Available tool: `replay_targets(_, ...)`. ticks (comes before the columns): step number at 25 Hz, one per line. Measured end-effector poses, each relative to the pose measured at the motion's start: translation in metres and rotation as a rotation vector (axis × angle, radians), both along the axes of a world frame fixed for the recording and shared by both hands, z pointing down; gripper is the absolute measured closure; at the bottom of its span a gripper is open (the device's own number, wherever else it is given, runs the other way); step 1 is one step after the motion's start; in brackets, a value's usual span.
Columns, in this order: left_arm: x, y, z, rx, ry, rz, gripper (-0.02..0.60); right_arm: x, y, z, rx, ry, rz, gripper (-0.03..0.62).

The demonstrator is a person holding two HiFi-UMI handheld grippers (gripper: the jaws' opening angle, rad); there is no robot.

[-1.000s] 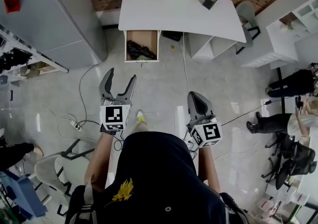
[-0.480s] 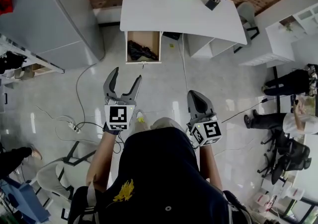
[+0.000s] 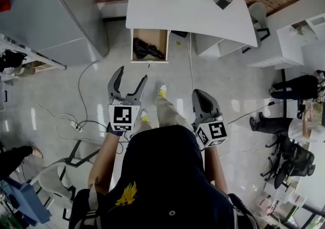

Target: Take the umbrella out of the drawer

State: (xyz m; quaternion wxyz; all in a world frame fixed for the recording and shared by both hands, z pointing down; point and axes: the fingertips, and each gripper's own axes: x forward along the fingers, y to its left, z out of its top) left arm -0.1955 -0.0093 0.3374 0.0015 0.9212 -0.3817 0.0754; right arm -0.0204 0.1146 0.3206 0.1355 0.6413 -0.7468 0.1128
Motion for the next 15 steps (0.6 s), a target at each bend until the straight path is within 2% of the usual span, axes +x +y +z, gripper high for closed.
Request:
replay_targets(6,0.023,-0.026,-0.003,0.017,-0.019,-0.006,0.231,0.025,-0.031,0.006,0.019,-0.028,0.001,0.566)
replay_targets(15,0.077,-0.085,-0.002,0.001,-0.066,0.005,0.227,0.075,-0.111,-0.001,0.056,-0.056,-0.035,0.568)
